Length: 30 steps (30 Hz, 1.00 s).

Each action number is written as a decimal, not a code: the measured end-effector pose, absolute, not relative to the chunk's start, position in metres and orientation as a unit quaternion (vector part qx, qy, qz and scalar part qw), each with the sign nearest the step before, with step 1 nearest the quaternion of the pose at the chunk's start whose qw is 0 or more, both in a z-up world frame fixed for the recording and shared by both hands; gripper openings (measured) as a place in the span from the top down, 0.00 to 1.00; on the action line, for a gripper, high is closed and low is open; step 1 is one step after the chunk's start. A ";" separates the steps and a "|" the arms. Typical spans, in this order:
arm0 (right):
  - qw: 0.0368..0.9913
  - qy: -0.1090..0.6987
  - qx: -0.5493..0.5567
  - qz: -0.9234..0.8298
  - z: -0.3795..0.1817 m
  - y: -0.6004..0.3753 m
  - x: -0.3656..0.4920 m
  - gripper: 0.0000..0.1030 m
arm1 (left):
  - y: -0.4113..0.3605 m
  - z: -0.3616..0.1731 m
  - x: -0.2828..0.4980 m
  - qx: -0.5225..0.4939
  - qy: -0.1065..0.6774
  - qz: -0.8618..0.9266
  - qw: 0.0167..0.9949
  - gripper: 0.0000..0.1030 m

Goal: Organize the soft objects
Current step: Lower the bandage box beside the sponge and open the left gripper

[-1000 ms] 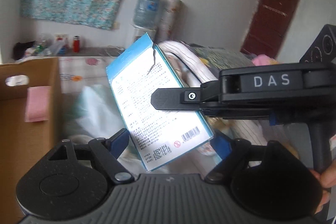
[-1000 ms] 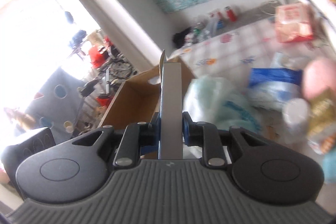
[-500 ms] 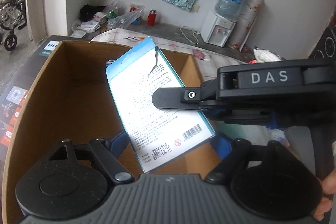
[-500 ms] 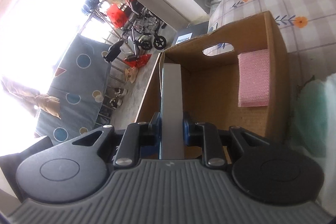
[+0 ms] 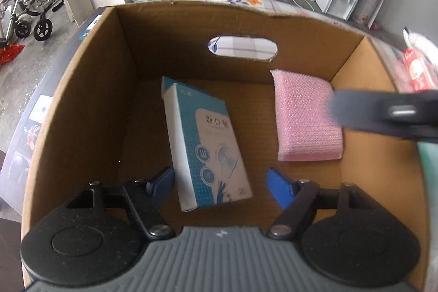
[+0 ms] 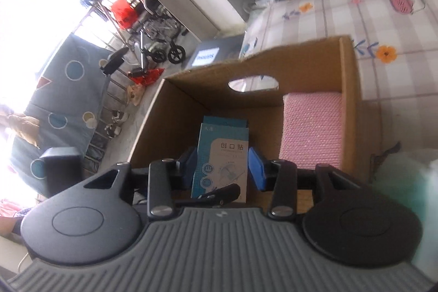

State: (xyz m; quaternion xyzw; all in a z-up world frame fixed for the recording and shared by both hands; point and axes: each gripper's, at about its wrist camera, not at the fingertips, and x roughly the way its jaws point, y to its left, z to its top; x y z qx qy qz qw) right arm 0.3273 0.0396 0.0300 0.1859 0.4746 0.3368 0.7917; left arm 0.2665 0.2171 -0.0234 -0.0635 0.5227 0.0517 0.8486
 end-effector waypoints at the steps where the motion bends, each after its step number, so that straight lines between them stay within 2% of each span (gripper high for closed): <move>1: 0.794 0.468 0.186 0.340 0.034 0.033 0.323 0.60 | 0.217 -0.025 0.268 -0.060 0.526 0.053 0.847 0.32; 3: 0.800 0.454 0.186 0.345 0.042 0.018 0.317 0.60 | 0.220 -0.029 0.271 -0.055 0.533 0.060 0.842 0.40; 5: 0.806 0.443 0.181 0.349 0.048 0.006 0.311 0.60 | 0.222 -0.030 0.269 -0.048 0.540 0.077 0.837 0.43; 8: 0.812 0.430 0.175 0.354 0.053 -0.009 0.302 0.60 | 0.222 -0.023 0.265 -0.028 0.528 0.089 0.844 0.41; 10: 0.810 0.429 0.182 0.357 0.054 -0.017 0.296 0.60 | 0.221 -0.022 0.263 -0.020 0.526 0.092 0.846 0.34; 15: 0.804 0.427 0.197 0.364 0.050 -0.034 0.278 0.60 | 0.218 -0.032 0.272 -0.021 0.562 0.070 0.824 0.33; 17: 0.802 0.426 0.204 0.366 0.050 -0.041 0.270 0.60 | 0.216 -0.031 0.275 -0.020 0.552 0.066 0.831 0.34; 19: 0.801 0.426 0.209 0.365 0.049 -0.047 0.264 0.60 | 0.211 -0.028 0.280 -0.006 0.548 0.058 0.834 0.44; 22: 0.802 0.429 0.214 0.357 0.046 -0.056 0.260 0.60 | 0.201 -0.029 0.285 0.021 0.545 0.043 0.837 0.50; 26: 0.805 0.430 0.222 0.344 0.042 -0.068 0.257 0.60 | 0.188 -0.031 0.290 0.052 0.541 0.042 0.838 0.50; 27: 0.805 0.431 0.225 0.341 0.041 -0.071 0.256 0.60 | 0.187 -0.030 0.290 0.051 0.545 0.044 0.836 0.49; 29: 0.805 0.431 0.226 0.339 0.041 -0.076 0.255 0.60 | 0.188 -0.026 0.287 0.041 0.558 0.046 0.827 0.38; 30: 0.806 0.430 0.226 0.338 0.041 -0.077 0.254 0.60 | 0.189 -0.023 0.285 0.036 0.563 0.050 0.824 0.24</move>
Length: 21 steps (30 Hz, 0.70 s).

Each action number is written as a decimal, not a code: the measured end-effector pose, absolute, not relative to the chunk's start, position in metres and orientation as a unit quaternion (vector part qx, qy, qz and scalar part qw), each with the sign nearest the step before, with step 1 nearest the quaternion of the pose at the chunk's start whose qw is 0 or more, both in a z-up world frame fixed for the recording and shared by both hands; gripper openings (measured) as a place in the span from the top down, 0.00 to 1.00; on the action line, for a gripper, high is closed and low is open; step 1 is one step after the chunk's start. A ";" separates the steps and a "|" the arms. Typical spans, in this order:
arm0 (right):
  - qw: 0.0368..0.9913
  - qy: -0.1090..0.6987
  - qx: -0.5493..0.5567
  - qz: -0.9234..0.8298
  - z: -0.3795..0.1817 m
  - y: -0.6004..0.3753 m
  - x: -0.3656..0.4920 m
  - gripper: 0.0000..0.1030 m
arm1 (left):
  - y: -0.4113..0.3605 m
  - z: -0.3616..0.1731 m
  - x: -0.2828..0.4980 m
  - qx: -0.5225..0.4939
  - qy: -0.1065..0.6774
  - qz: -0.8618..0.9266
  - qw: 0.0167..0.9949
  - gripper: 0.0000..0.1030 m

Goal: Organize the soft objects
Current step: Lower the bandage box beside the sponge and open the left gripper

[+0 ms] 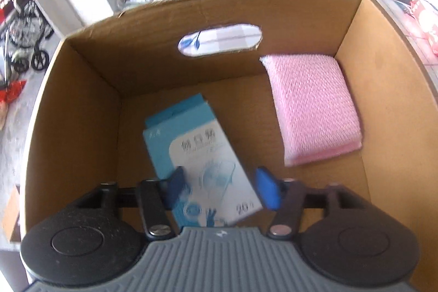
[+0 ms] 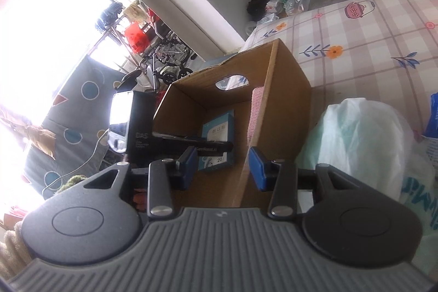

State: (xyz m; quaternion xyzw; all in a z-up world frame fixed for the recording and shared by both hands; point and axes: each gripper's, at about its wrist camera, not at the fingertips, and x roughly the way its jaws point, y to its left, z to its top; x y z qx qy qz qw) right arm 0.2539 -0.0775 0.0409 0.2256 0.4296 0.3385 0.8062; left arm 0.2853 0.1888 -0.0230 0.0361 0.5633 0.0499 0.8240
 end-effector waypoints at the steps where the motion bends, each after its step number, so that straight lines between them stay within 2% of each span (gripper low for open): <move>1: 0.807 0.429 0.226 0.338 0.041 -0.078 0.254 0.60 | 0.190 -0.020 0.282 0.034 0.564 0.056 0.823 0.13; 3: 0.807 0.428 0.229 0.338 0.041 -0.079 0.254 0.58 | 0.193 -0.019 0.278 0.037 0.561 0.073 0.824 0.08; 6: 0.803 0.430 0.235 0.340 0.038 -0.076 0.255 0.58 | 0.203 -0.028 0.285 0.010 0.589 0.100 0.802 0.06; 8: 0.800 0.432 0.237 0.343 0.038 -0.074 0.253 0.58 | 0.214 -0.034 0.288 -0.047 0.596 0.098 0.796 0.11; 10: 0.799 0.432 0.236 0.344 0.038 -0.074 0.251 0.58 | 0.221 -0.039 0.291 -0.081 0.601 0.091 0.790 0.26; 11: 0.800 0.432 0.235 0.344 0.039 -0.075 0.250 0.57 | 0.222 -0.039 0.291 -0.085 0.598 0.087 0.792 0.26; 21: 0.805 0.436 0.236 0.327 0.034 -0.087 0.252 0.56 | 0.195 -0.027 0.298 0.024 0.556 0.031 0.830 0.27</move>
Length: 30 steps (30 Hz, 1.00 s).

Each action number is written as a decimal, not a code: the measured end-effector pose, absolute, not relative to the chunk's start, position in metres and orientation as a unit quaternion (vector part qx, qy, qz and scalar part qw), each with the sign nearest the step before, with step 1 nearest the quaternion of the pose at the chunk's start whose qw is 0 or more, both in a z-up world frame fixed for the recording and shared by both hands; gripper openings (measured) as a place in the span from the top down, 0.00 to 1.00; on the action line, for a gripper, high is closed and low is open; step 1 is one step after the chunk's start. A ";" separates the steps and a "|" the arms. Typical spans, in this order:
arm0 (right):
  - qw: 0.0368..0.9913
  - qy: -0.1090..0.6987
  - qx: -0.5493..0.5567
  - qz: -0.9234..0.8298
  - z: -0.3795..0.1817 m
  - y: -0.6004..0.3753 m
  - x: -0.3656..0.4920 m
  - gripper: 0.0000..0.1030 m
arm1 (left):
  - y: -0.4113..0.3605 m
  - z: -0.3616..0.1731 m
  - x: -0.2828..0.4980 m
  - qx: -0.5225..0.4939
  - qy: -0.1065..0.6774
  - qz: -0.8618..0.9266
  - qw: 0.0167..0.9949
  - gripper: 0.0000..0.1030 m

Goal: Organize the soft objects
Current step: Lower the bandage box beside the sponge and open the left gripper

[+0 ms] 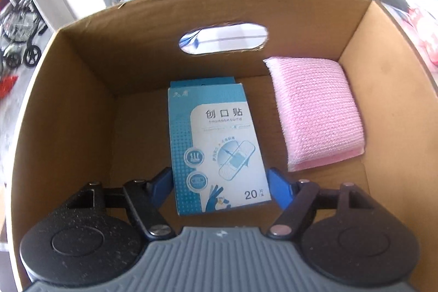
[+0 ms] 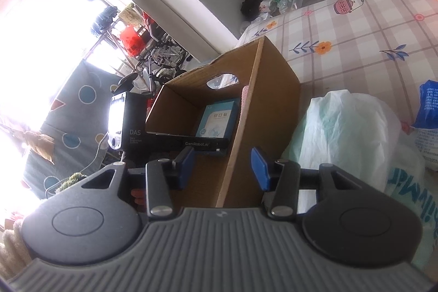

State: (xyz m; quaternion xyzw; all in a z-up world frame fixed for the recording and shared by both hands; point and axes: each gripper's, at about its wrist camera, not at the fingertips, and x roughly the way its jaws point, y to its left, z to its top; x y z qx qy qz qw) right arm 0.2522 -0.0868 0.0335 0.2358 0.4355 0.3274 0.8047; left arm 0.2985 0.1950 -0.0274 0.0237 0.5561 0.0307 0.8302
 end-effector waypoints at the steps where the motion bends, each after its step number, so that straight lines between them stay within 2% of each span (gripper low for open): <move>1: 0.804 0.436 0.236 0.328 0.033 -0.086 0.252 0.56 | 0.195 -0.028 0.301 0.020 0.560 0.031 0.828 0.28; 9: 0.804 0.440 0.233 0.325 0.032 -0.086 0.252 0.54 | 0.204 -0.033 0.298 0.007 0.553 0.011 0.833 0.28; 17: 0.803 0.444 0.234 0.322 0.031 -0.084 0.250 0.53 | 0.221 -0.029 0.300 -0.094 0.541 0.010 0.836 0.28; 27: 0.806 0.441 0.234 0.316 0.032 -0.092 0.244 0.51 | 0.219 -0.021 0.307 -0.115 0.516 0.002 0.849 0.27; 30: 0.809 0.438 0.235 0.314 0.033 -0.097 0.242 0.50 | 0.214 -0.018 0.304 -0.112 0.504 0.013 0.856 0.23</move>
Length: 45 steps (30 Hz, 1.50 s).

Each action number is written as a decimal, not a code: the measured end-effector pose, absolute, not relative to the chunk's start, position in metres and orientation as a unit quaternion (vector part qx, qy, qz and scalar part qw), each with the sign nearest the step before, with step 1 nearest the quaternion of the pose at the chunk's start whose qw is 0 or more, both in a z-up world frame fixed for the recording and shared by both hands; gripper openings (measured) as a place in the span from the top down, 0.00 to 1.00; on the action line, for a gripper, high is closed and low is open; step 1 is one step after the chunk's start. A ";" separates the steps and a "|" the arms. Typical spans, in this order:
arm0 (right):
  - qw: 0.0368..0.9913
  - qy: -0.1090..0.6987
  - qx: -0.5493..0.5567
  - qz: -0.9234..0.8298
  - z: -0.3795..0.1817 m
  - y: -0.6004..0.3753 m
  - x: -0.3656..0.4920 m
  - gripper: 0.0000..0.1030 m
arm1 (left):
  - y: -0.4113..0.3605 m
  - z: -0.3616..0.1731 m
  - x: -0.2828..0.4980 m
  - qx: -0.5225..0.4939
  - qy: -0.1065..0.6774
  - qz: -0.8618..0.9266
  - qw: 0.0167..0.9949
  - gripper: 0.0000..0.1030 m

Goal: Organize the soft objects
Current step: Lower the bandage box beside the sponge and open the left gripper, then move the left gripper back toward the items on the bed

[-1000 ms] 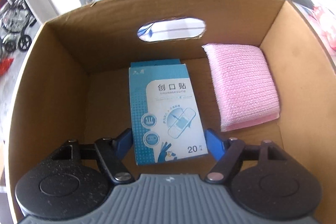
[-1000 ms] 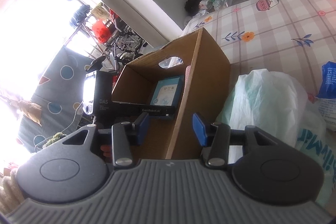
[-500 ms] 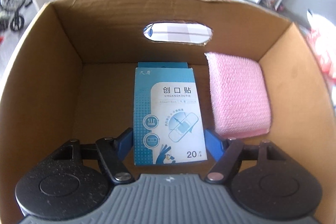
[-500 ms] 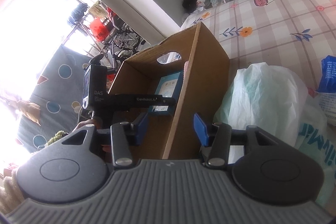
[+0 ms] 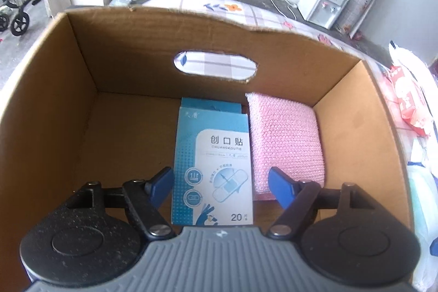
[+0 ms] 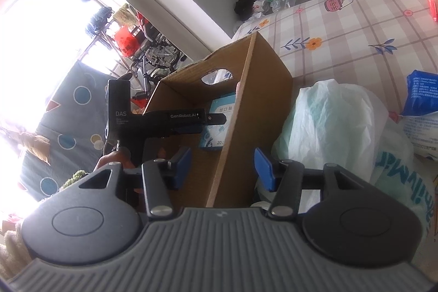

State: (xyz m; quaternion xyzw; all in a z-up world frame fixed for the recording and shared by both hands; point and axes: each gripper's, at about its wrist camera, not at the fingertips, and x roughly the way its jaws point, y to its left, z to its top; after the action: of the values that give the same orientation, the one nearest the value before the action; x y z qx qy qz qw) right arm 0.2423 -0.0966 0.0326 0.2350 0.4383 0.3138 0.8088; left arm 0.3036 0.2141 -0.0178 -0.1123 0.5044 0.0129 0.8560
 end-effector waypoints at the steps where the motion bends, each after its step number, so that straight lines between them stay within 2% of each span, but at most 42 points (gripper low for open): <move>1: 0.810 0.437 0.235 0.313 0.033 -0.098 0.241 0.50 | 0.213 -0.013 0.301 -0.112 0.498 0.019 0.860 0.21; 10: 0.832 0.408 0.226 0.301 0.044 -0.120 0.225 0.49 | 0.187 0.044 0.263 -0.088 0.430 0.016 0.898 0.16; 16: 0.854 0.389 0.218 0.268 0.054 -0.162 0.213 0.49 | 0.139 0.081 0.238 -0.080 0.393 -0.046 0.915 0.14; 26: 0.894 0.377 0.192 0.148 0.066 -0.279 0.219 0.49 | 0.021 0.075 0.244 -0.028 0.408 -0.145 0.901 0.15; 32: 0.884 0.411 0.187 0.121 0.055 -0.324 0.264 0.49 | -0.037 0.061 0.275 -0.002 0.425 -0.167 0.889 0.23; 37: 0.865 0.453 0.185 0.109 0.028 -0.337 0.322 0.49 | -0.078 0.039 0.317 0.012 0.455 -0.176 0.873 0.41; 40: 0.846 0.489 0.187 0.101 0.003 -0.342 0.356 0.49 | -0.099 0.021 0.344 0.014 0.482 -0.181 0.857 0.49; 45: 0.817 0.533 0.198 0.098 -0.033 -0.349 0.394 0.51 | -0.118 -0.013 0.387 -0.014 0.528 -0.187 0.829 0.51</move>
State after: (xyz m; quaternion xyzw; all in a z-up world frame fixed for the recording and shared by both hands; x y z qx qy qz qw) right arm 0.3936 -0.3494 -0.0326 0.1984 0.5332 0.0977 0.8166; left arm 0.3867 -0.1184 -0.0125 -0.0140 0.5276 -0.1868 0.8286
